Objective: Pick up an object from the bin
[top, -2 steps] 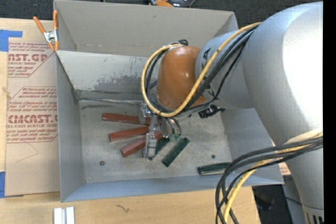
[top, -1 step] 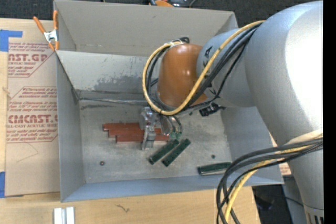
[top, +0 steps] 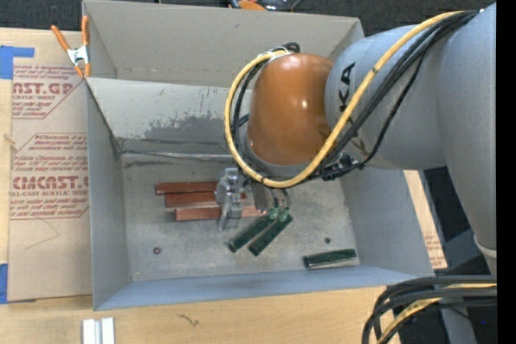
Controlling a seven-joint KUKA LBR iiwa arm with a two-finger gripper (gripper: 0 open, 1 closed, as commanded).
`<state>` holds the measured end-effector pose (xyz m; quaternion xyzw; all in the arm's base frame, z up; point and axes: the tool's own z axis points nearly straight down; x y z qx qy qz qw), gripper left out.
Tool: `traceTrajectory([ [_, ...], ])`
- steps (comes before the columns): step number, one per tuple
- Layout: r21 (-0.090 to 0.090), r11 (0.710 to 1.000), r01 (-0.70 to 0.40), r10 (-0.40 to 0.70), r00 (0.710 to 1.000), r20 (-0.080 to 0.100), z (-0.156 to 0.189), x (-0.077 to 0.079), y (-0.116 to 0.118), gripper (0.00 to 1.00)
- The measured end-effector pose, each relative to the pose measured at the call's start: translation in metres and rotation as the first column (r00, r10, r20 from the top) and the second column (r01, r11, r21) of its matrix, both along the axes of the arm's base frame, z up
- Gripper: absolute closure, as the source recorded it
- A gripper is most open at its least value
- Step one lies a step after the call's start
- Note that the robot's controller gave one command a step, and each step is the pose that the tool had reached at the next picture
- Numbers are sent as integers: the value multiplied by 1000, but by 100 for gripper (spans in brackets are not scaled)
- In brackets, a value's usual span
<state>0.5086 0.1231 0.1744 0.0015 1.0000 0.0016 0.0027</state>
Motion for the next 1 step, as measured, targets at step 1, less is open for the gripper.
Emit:
traceTrajectory([
  [1, -3, 1000, -21, 21, 1000, 5, 100, 5, -41, 100],
])
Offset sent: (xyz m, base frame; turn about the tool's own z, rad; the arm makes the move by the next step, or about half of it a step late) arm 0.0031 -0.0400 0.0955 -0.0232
